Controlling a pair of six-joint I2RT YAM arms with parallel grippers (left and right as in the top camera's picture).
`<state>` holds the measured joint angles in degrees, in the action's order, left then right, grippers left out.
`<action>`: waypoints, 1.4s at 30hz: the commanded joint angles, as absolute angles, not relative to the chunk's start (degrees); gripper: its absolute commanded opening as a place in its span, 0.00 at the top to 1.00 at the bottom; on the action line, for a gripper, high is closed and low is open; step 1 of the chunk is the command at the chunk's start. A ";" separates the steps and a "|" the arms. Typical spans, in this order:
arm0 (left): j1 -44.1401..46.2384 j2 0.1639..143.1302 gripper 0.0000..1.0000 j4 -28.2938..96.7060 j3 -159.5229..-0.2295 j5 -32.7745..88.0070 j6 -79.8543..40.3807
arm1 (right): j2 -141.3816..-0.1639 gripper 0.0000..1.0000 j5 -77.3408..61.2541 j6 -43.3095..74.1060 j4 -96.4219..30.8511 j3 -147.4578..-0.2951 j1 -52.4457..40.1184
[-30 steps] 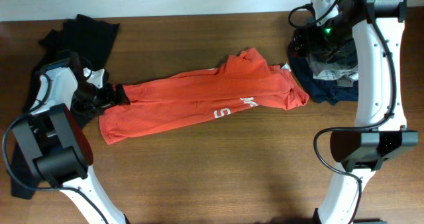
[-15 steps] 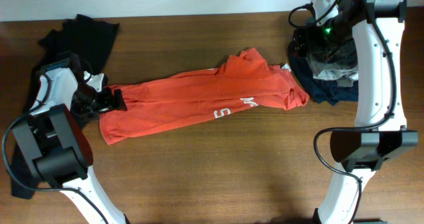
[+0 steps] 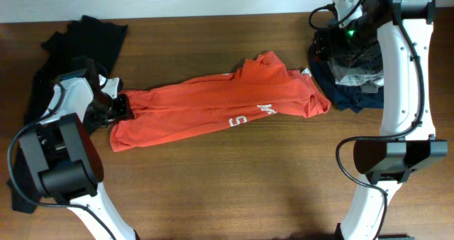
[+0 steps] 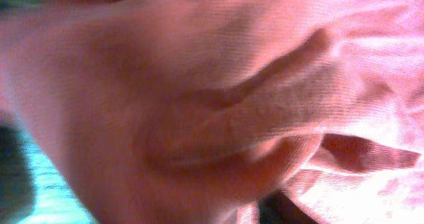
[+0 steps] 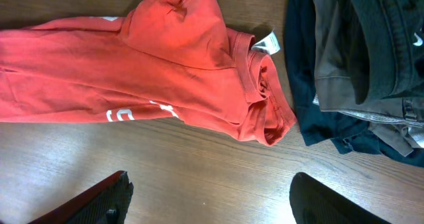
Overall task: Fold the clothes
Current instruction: 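Grasp the left end of the folded shirt with the left gripper, then fold the left end of the red shirt rightward over itself with the left gripper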
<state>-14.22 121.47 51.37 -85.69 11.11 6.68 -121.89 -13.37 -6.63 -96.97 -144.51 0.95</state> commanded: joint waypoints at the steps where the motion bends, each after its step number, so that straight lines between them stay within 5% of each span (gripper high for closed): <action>1: -12.99 121.80 0.82 51.42 -84.14 13.26 6.50 | -122.19 0.19 -12.86 -6.87 -97.19 -144.20 0.60; 4: -13.15 121.69 0.97 51.46 -84.44 13.21 6.09 | -122.19 0.19 -12.86 -6.87 -97.19 -144.20 0.60; 26: -17.72 116.42 0.99 65.21 -104.31 6.68 11.73 | -122.30 0.19 -12.86 -8.16 -93.14 -131.66 0.60; 42: 0.10 116.44 1.00 59.33 -104.31 9.06 11.66 | -122.30 0.19 -13.08 -8.16 -92.09 -131.70 0.60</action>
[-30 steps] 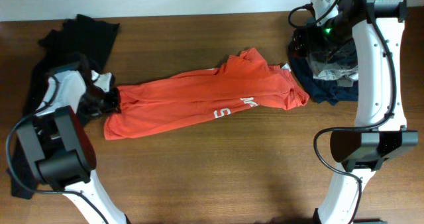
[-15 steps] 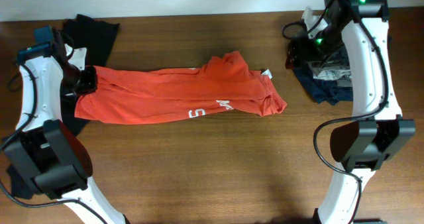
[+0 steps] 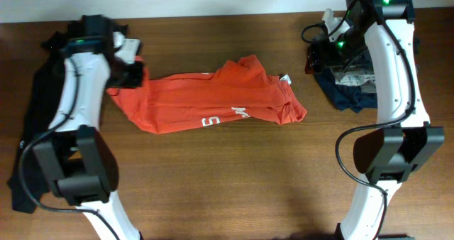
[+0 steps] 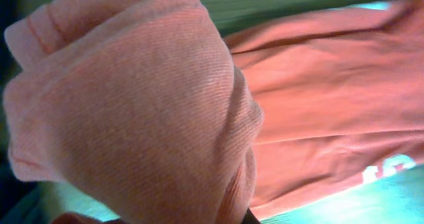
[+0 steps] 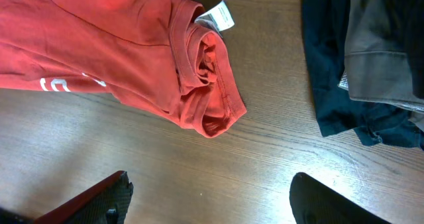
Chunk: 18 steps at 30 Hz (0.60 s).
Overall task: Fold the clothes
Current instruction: 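Fold the left end of the red shirt rightward over itself with the left gripper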
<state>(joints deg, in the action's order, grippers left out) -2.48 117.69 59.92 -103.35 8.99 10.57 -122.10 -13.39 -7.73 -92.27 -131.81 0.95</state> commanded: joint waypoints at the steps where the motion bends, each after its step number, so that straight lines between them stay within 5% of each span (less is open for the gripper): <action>1: 1.13 116.46 1.00 59.16 -104.31 8.64 11.66 | -122.30 0.19 -13.08 -8.16 -92.09 -131.70 0.60; 18: 14.26 124.46 0.99 57.63 -104.29 7.22 11.68 | -122.30 0.19 -13.08 -8.19 -92.12 -131.70 0.75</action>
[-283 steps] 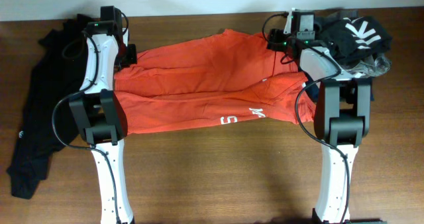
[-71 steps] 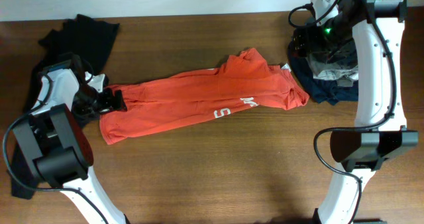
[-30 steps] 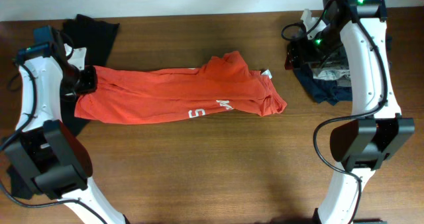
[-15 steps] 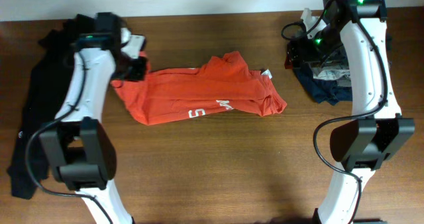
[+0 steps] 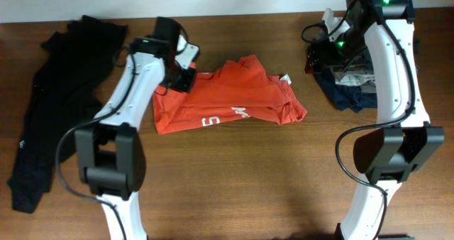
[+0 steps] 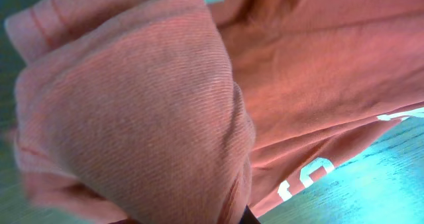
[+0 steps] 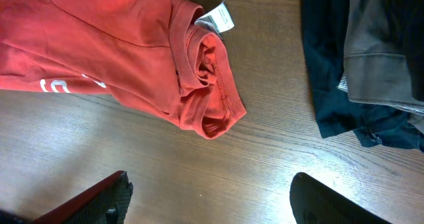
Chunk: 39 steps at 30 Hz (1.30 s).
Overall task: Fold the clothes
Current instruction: 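Fold the left end of the red shirt rightward over itself with the left gripper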
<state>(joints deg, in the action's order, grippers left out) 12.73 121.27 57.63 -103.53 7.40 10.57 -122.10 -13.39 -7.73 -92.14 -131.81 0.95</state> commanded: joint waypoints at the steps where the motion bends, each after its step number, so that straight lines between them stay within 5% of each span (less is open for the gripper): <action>1: 14.63 124.92 1.00 57.60 -104.29 7.22 11.68 | -122.30 0.19 -13.08 -8.19 -92.12 -131.70 0.75; 3: 15.35 125.64 0.95 57.63 -104.29 7.25 11.66 | -122.30 0.19 -13.06 -8.19 -92.12 -131.70 0.75; 5: 16.03 125.71 0.70 57.63 -104.29 7.25 11.66 | -122.30 0.19 -13.06 -8.19 -92.12 -131.70 0.75; 7: 16.67 125.67 0.34 57.47 -104.51 7.25 11.66 | -122.30 0.19 -13.08 -8.16 -92.09 -131.70 0.75; 10: 16.99 125.64 0.20 58.26 -105.91 7.25 11.64 | -122.30 0.19 -13.08 -8.16 -92.12 -131.70 0.75; 22: 11.70 125.80 0.22 76.16 -120.75 2.68 13.30 | -122.30 0.18 -13.08 -8.16 -92.09 -131.68 0.75; 39: 9.08 126.06 0.29 67.79 -108.16 5.10 22.06 | -122.30 0.18 -13.06 -8.64 -92.12 -131.68 0.75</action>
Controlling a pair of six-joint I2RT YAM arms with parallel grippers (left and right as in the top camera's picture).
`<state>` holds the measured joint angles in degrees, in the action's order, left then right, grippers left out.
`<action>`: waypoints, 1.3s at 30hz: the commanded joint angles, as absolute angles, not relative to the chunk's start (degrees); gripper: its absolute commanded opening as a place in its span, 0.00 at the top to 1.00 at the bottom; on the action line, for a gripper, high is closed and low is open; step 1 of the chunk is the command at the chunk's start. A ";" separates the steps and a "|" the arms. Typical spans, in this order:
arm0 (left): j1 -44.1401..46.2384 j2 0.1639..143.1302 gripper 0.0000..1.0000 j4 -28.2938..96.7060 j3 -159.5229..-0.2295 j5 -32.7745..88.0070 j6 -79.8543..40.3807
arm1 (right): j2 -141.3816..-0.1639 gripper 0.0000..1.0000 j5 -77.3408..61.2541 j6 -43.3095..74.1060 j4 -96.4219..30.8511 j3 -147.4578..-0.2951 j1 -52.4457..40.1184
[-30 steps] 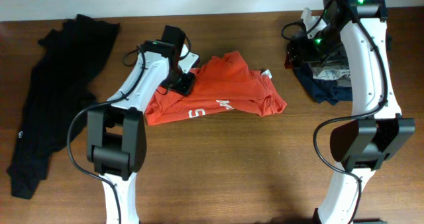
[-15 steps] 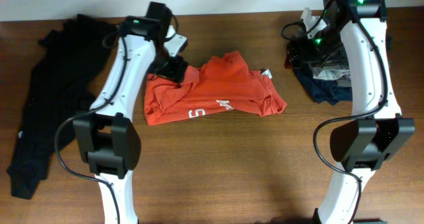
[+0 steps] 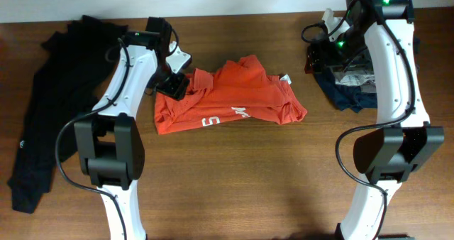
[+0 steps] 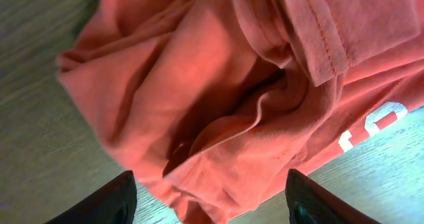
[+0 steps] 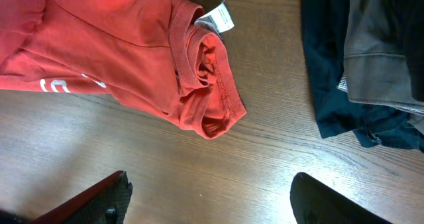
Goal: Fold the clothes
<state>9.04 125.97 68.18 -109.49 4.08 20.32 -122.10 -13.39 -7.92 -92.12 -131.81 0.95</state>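
An orange-red shirt (image 3: pixel 227 98) with white lettering lies bunched on the wooden table's middle. Its left end is doubled back over itself, shown close up in the left wrist view as rumpled folds of the shirt (image 4: pixel 218 98). My left gripper (image 3: pixel 172 84) hangs open just above that left end, its fingertips (image 4: pixel 106 201) apart with nothing held. My right gripper (image 3: pixel 320 54) is open at the far right, above bare wood; the shirt's collar end with its white label (image 5: pixel 218 15) lies before it.
A black garment (image 3: pixel 64 77) sprawls along the table's left side. A pile of dark blue and grey clothes (image 3: pixel 351 73) sits at the back right, also seen as dark cloth (image 5: pixel 371 58) in the right wrist view. Bare wood fills the front half.
My left gripper has let go of the shirt's left end and now stands open just above it. The shirt lies as it did. The right arm has not moved.
First the shirt lay stretched long across the table, my left gripper shut on its left end. That end was then held up and back, then over the shirt's left part, leaving it shorter. Now it lies released; the right gripper stayed open.
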 commanded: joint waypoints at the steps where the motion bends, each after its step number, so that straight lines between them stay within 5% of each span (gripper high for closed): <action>1: 9.08 126.06 0.29 67.46 -107.72 5.13 22.22 | -122.30 0.18 -13.06 -8.64 -92.12 -131.68 0.75; 8: 9.08 126.10 0.32 65.25 -105.45 6.70 22.20 | -122.30 0.18 -13.06 -8.62 -92.09 -131.68 0.75; 12: 9.10 126.32 0.60 64.25 -104.62 7.11 22.11 | -122.30 0.18 -13.06 -8.64 -92.12 -131.68 0.75; 22: 9.39 126.32 0.99 64.03 -104.62 8.93 21.06 | -122.30 0.18 -13.06 -8.62 -92.12 -131.68 0.75; 39: 23.64 126.32 1.00 65.19 -104.62 14.76 21.08 | -122.30 0.18 -13.06 -8.60 -92.16 -131.68 0.75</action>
